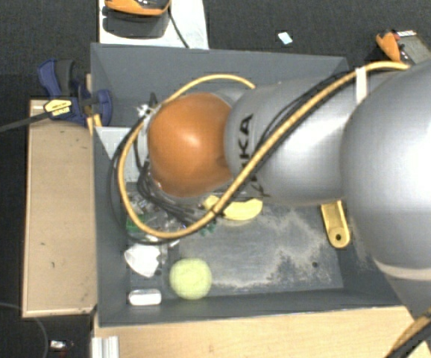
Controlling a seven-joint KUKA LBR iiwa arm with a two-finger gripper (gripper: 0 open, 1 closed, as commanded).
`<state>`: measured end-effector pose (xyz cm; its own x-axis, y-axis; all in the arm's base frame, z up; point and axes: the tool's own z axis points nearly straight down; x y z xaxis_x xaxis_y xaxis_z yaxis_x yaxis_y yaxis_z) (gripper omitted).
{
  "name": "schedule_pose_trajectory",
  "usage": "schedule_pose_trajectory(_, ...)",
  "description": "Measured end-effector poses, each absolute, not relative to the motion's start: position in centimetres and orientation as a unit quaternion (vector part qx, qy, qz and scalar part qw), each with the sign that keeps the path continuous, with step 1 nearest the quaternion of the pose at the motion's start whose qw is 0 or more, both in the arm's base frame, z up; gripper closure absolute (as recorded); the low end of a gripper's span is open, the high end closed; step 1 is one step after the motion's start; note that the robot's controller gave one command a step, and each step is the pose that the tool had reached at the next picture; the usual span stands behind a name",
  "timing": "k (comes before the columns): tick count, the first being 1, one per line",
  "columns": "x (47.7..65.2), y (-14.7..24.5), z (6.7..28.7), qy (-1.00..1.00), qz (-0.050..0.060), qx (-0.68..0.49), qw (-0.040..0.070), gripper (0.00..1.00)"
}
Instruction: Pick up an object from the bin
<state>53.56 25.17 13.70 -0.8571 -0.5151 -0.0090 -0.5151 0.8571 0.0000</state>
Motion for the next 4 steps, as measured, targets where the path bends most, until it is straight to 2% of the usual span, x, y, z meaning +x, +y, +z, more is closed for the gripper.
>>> schedule_pose_trajectory(1,53.7,25.5,13.3,0.950,0.001,-0.312,0.004,0.00)
schedule_pose_trajectory(2,53.8,25.1,8.0,0.896,-0.001,-0.444,0.006,0.00)
schedule_pose_trajectory(3,54.1,24.7,7.1,0.839,0.000,-0.543,0.007,1.00)
schedule_pose_trajectory(4,54.1,24.7,7.1,0.840,0.001,-0.543,0.006,1.00)
